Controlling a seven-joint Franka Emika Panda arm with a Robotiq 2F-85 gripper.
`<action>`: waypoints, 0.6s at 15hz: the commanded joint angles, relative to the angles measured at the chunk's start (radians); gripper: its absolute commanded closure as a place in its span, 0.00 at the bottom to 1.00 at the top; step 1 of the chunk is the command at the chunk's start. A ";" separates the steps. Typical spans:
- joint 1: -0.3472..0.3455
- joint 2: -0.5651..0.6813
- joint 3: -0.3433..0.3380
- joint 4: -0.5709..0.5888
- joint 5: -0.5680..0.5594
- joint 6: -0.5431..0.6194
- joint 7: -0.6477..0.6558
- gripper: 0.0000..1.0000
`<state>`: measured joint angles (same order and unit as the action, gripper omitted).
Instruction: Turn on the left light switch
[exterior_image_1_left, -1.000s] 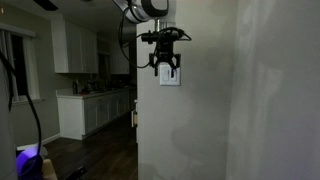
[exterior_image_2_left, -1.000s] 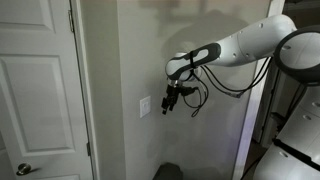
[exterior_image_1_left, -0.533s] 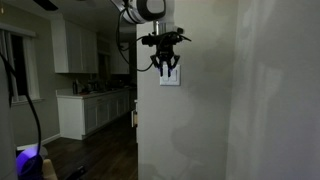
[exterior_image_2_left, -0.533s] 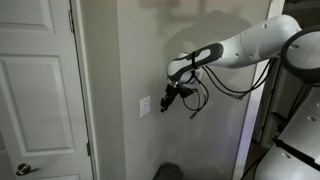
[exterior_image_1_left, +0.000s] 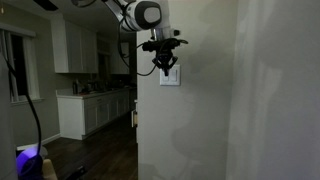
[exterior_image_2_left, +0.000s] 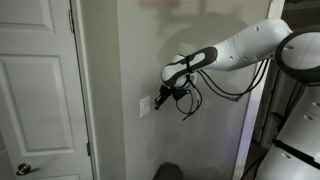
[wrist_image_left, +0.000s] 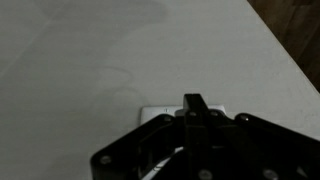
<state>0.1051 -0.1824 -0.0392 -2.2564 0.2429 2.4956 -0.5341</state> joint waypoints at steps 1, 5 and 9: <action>0.007 0.018 0.004 0.001 -0.001 0.054 -0.011 1.00; 0.004 0.015 0.005 0.002 -0.003 0.031 0.004 0.99; 0.004 0.019 0.005 0.002 -0.003 0.031 0.004 0.99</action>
<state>0.1107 -0.1638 -0.0365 -2.2555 0.2429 2.5284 -0.5341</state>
